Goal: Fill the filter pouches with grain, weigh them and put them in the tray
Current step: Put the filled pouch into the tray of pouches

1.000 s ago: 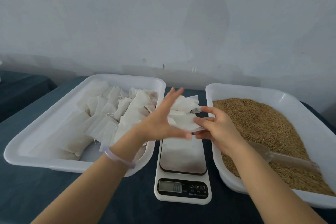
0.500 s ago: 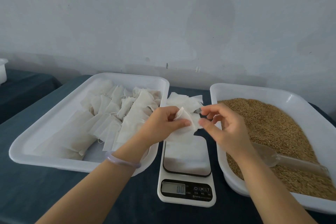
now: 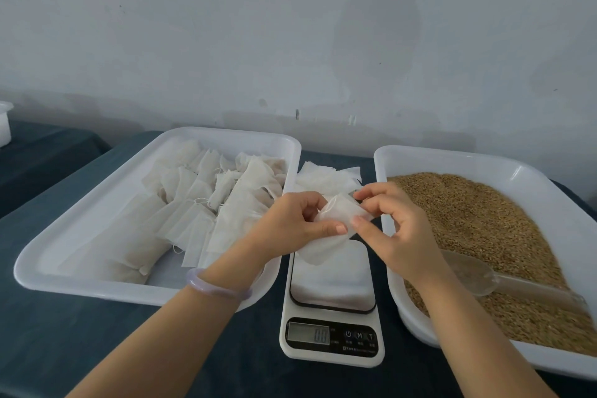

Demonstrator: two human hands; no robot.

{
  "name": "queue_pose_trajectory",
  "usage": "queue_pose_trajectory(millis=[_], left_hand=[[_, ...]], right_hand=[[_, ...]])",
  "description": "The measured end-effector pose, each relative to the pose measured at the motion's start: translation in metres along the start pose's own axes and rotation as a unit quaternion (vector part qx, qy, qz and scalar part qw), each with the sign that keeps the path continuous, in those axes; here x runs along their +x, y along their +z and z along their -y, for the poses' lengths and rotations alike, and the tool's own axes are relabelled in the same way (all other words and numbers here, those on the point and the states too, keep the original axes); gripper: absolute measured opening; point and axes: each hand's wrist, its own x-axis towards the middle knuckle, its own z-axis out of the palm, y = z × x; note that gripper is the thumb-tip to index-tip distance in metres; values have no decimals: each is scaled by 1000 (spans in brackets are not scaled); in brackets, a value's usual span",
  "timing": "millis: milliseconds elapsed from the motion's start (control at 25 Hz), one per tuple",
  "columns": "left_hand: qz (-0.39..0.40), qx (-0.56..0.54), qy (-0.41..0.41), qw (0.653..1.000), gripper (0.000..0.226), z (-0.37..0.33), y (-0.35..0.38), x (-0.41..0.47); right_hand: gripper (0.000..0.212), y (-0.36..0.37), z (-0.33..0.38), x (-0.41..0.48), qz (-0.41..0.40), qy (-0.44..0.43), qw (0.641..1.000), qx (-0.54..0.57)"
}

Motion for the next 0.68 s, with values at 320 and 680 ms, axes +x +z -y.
queue_pose_trajectory(millis=[320,680], left_hand=[[46,7,-9,999,39,7,1,0],[60,32,10,998,38,6,1,-1]], right_hand=[[7,-2,-2,1,-75,-112,987,-87],[19,-2,-7,-1,119,70,990,24]])
